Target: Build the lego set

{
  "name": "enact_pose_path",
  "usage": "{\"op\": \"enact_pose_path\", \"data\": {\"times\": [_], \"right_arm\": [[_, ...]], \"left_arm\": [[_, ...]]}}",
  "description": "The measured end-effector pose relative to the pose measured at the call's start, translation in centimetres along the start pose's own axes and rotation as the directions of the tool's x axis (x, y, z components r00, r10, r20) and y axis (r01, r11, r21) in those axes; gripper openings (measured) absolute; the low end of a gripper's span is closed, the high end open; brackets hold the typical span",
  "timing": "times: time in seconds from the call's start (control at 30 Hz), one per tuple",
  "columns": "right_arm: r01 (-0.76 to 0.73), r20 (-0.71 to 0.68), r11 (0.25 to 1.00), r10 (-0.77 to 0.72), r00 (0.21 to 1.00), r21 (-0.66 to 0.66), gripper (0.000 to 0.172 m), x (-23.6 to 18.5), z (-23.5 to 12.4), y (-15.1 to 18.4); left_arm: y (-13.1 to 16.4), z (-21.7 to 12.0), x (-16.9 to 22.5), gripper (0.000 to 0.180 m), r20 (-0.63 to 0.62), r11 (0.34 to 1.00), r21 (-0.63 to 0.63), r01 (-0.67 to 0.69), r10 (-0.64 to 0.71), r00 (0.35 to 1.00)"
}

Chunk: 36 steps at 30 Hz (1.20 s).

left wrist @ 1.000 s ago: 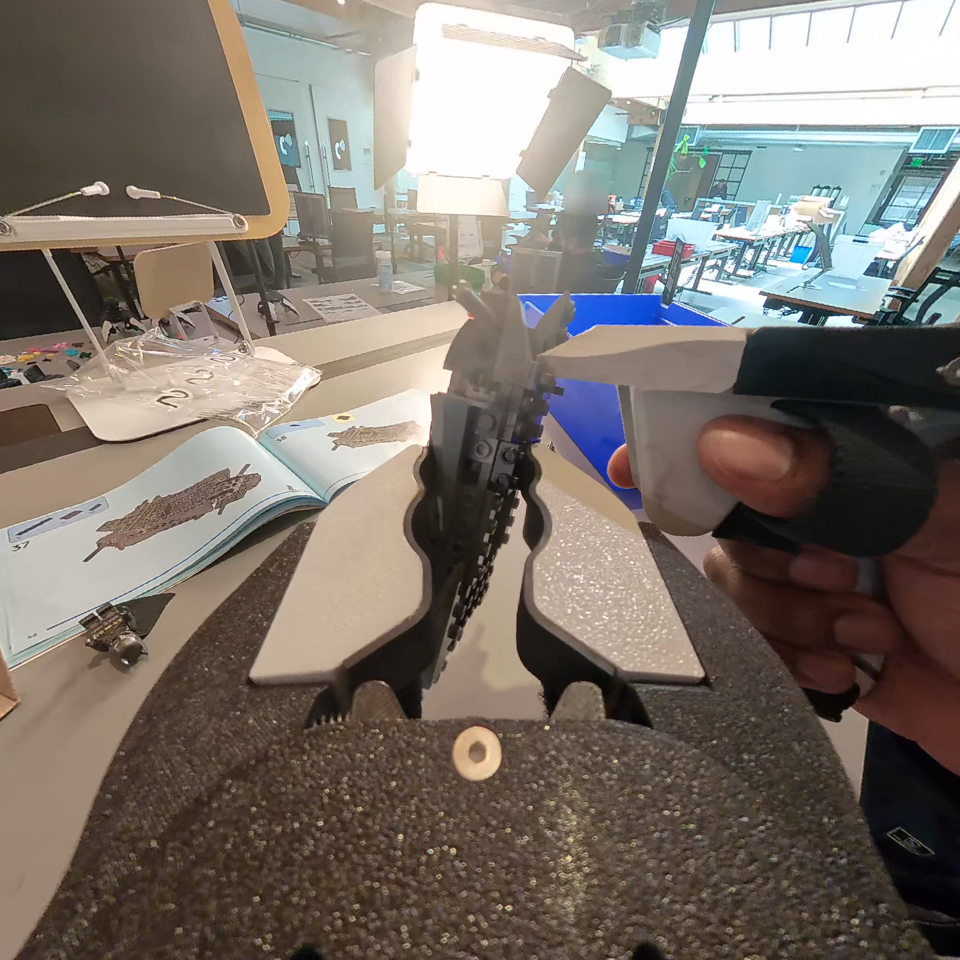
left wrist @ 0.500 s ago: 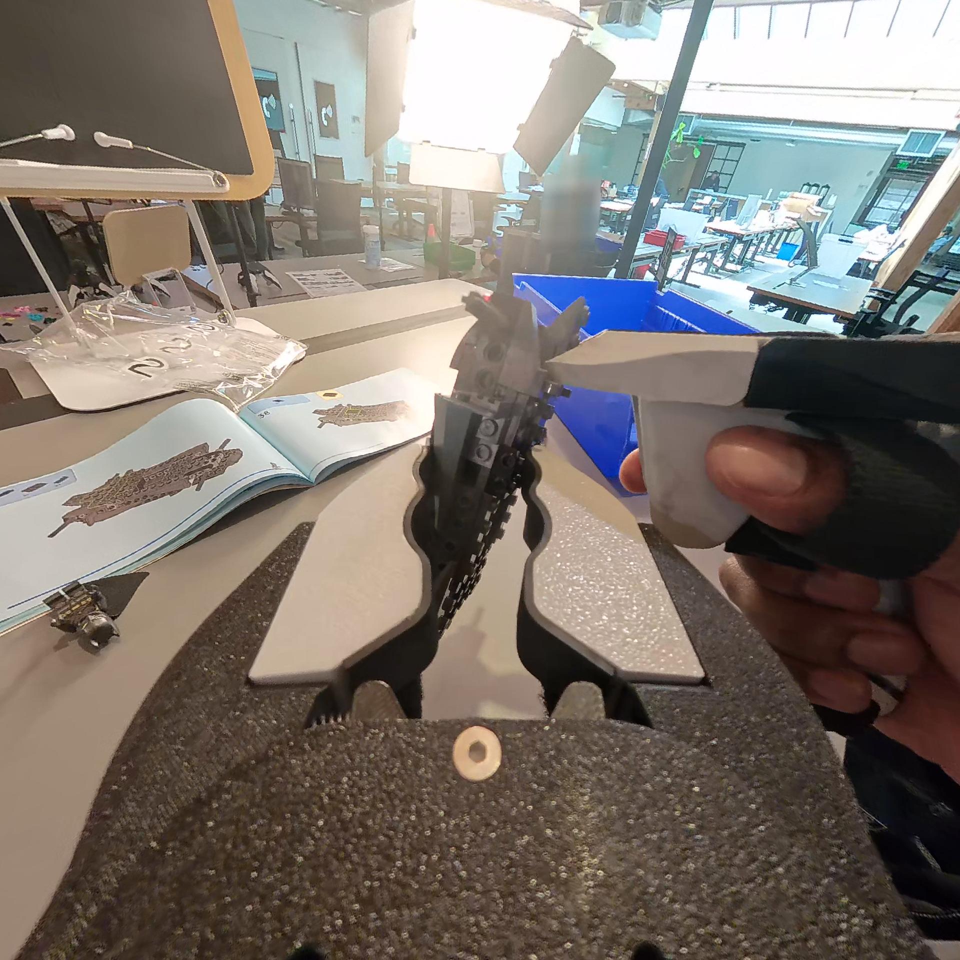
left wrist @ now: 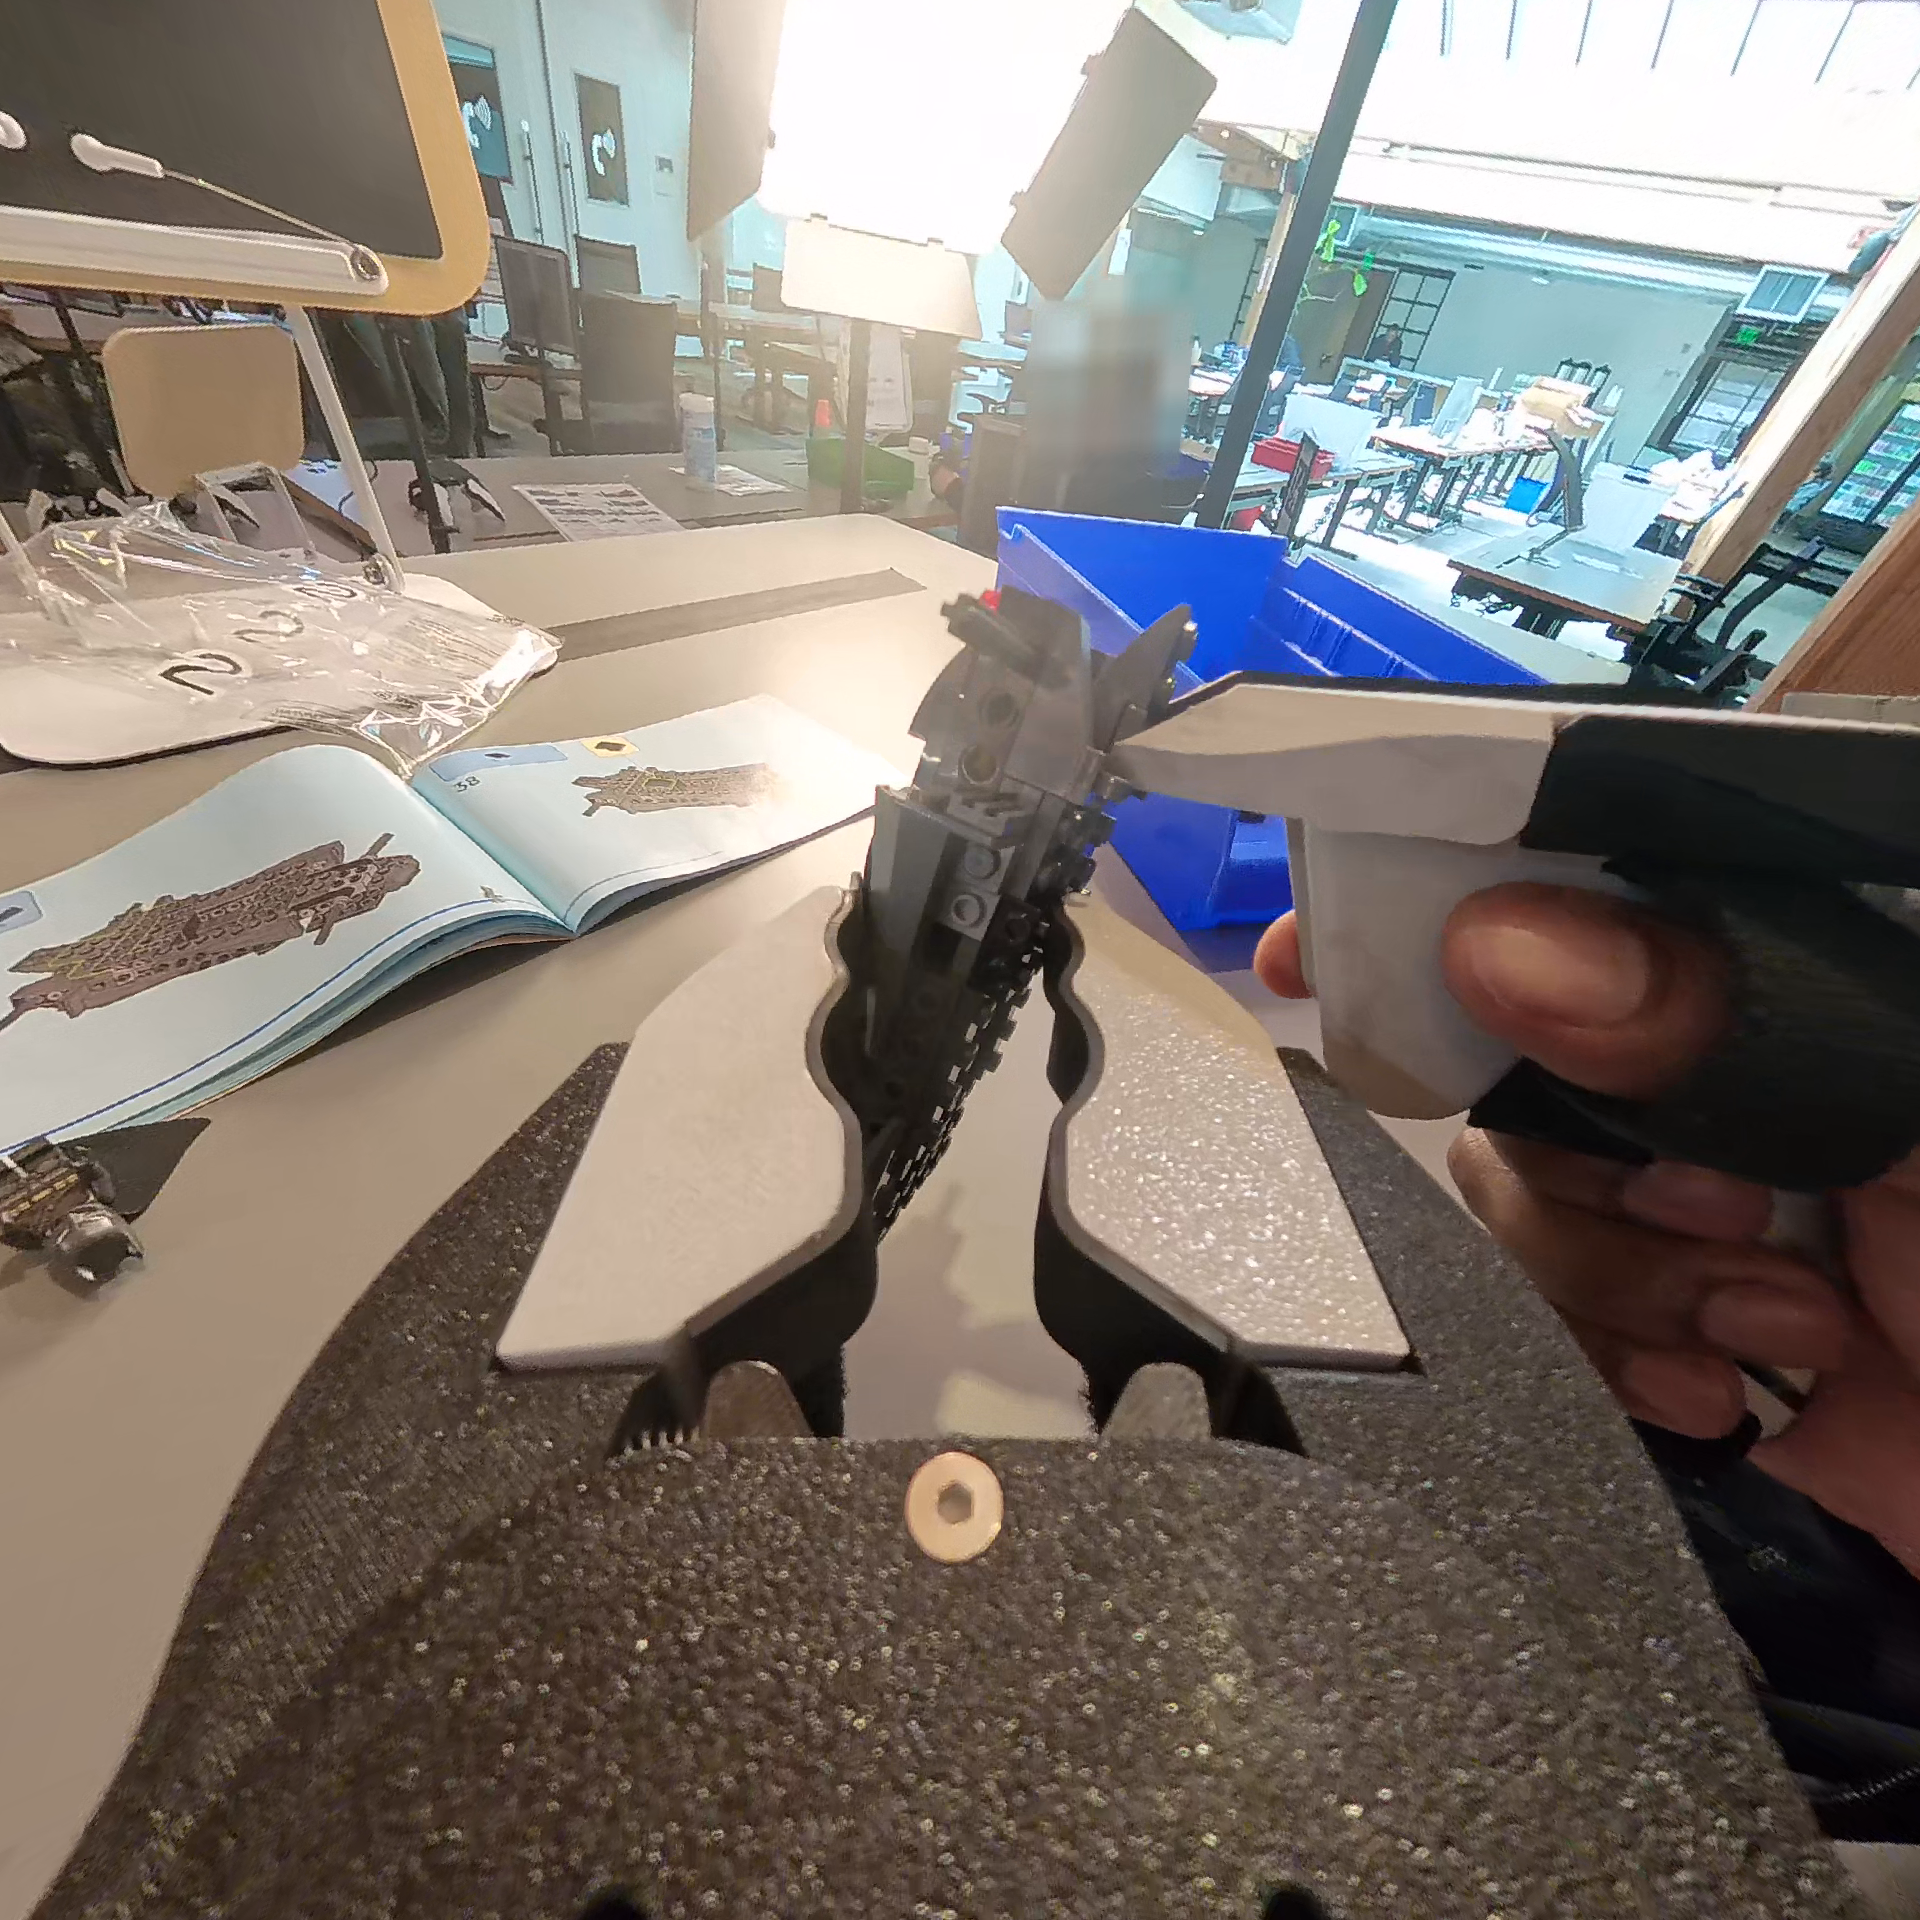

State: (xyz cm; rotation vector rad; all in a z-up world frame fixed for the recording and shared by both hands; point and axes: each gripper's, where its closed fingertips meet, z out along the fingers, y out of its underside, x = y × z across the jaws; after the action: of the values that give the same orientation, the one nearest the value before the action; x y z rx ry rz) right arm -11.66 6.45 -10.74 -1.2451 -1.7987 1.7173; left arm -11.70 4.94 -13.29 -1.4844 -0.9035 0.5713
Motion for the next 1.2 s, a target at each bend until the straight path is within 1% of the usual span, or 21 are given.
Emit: {"op": "enact_pose_path", "data": {"times": [0.07,0.1,0.13,0.17,0.23,0.3,0.37,0.43,0.57,0.67,0.83,0.93,1.0,1.07,1.2], "right_arm": [[0.000,0.000,1.000,0.000,1.000,0.002,0.013,0.0,-0.1,0.1],[0.008,0.001,1.000,-0.008,1.000,0.010,0.000,0.0,-0.4,0.1],[0.019,-0.001,1.000,-0.019,1.000,0.004,0.000,-0.2,-0.7,0.4],[0.033,-0.010,0.999,-0.033,0.999,0.001,0.000,-0.1,-0.9,0.7],[0.033,-0.013,0.999,-0.033,0.999,-0.014,0.000,0.2,-0.9,0.9],[-0.004,0.002,1.000,0.004,1.000,-0.014,0.000,0.2,-0.3,0.8],[-0.015,0.002,1.000,0.015,1.000,-0.009,0.000,0.1,0.2,0.4],[-0.015,0.011,1.000,0.015,1.000,0.001,0.009,-0.2,0.6,0.0],[-0.046,0.072,0.998,0.044,0.996,0.037,0.016,-1.1,1.0,-1.0],[-0.058,0.075,0.998,0.056,0.996,0.025,0.025,-1.1,1.3,-0.9],[-0.062,0.062,0.997,0.059,0.996,0.046,0.025,-0.8,1.5,-1.3],[-0.055,0.051,0.997,0.053,0.997,0.048,0.025,-0.5,1.7,-1.4],[-0.043,0.058,0.998,0.040,0.998,0.048,0.017,-0.6,1.7,-1.4],[-0.035,0.064,0.998,0.031,0.997,0.059,0.017,-0.6,1.7,-1.3],[-0.036,0.080,0.998,0.032,0.996,0.055,0.017,-0.7,2.1,-1.0]], "left_arm": [[0.1,0.0,-0.2,0.033,0.006,1.000,-0.002,0.016,-0.016,1.000],[-0.2,-0.1,-1.7,0.032,0.062,0.998,0.011,0.061,-0.061,0.996],[-0.2,-0.2,-3.3,0.032,0.099,0.994,0.010,0.112,-0.113,0.989],[-0.6,-0.4,-4.2,0.032,0.101,0.990,0.029,0.136,-0.139,0.985],[-0.9,-0.7,-3.6,0.033,0.084,0.994,0.044,0.099,-0.102,0.991],[-0.8,-0.5,-2.6,0.032,0.043,0.994,0.044,0.103,-0.105,0.994],[-0.6,-0.3,-2.5,0.033,0.046,0.996,0.030,0.079,-0.080,0.996],[-0.6,-0.3,-2.4,0.032,0.037,0.996,0.034,0.077,-0.078,0.996],[-0.7,-0.4,-2.0,0.033,0.032,0.999,0.039,0.033,-0.035,0.999],[-0.8,-0.4,-1.8,0.033,0.029,0.999,0.044,0.024,-0.025,0.999],[-0.9,-0.4,-1.7,0.033,0.029,0.999,0.049,0.001,-0.003,1.000],[-0.8,-0.3,-1.7,0.033,0.051,0.998,0.043,-0.044,0.042,0.998],[-0.7,-0.2,-1.4,0.033,0.038,0.997,0.043,-0.059,0.057,0.998],[-0.8,-0.2,-1.5,0.033,0.054,0.996,0.043,-0.077,0.075,0.996],[-0.5,-0.2,-1.9,0.033,0.059,0.999,0.036,-0.033,0.031,0.998]]}}
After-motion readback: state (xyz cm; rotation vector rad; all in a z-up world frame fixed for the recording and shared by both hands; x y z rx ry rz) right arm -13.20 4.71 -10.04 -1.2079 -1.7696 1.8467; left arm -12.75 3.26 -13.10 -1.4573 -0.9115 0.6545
